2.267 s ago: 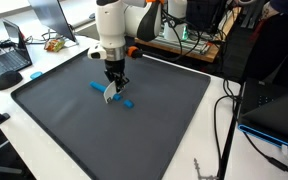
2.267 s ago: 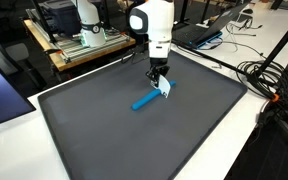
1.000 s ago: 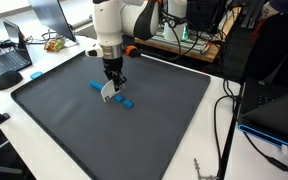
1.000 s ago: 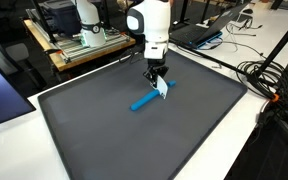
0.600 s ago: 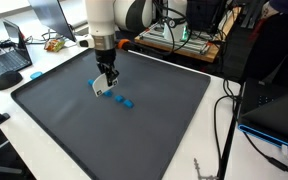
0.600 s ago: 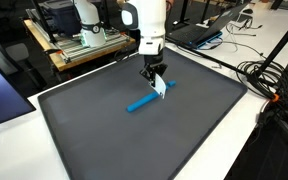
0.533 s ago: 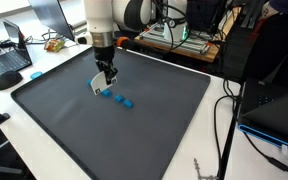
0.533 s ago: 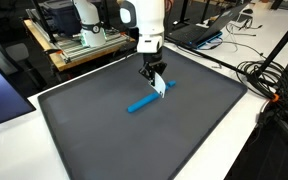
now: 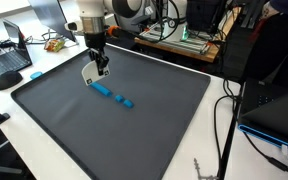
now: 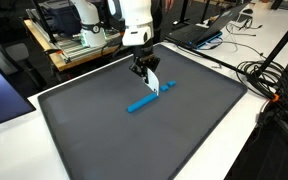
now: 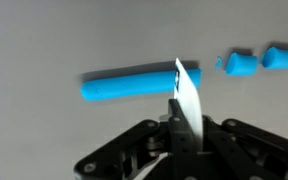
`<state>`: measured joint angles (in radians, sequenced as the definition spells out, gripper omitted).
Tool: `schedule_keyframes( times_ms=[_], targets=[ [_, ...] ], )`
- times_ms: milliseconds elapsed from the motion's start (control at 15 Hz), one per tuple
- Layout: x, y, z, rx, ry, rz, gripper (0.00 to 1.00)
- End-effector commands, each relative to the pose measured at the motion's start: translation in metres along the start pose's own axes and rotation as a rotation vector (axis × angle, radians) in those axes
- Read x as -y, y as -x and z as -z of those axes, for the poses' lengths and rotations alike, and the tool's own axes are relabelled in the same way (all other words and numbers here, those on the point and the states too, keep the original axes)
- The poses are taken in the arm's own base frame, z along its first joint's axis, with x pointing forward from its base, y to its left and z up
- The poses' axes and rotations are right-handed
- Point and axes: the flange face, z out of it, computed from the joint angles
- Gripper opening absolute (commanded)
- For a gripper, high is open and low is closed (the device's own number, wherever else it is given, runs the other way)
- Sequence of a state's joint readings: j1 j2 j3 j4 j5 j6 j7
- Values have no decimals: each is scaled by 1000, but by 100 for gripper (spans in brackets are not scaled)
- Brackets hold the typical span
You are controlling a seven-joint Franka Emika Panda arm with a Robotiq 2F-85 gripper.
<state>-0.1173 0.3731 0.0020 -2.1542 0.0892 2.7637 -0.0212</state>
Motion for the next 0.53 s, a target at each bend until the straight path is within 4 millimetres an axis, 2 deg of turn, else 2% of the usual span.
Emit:
schedule_keyframes(
  times_ms=[0,467],
  targets=[
    [-2,0,0,0,1,2,4],
    [0,1,-2,4,1,5,4]
  ],
)
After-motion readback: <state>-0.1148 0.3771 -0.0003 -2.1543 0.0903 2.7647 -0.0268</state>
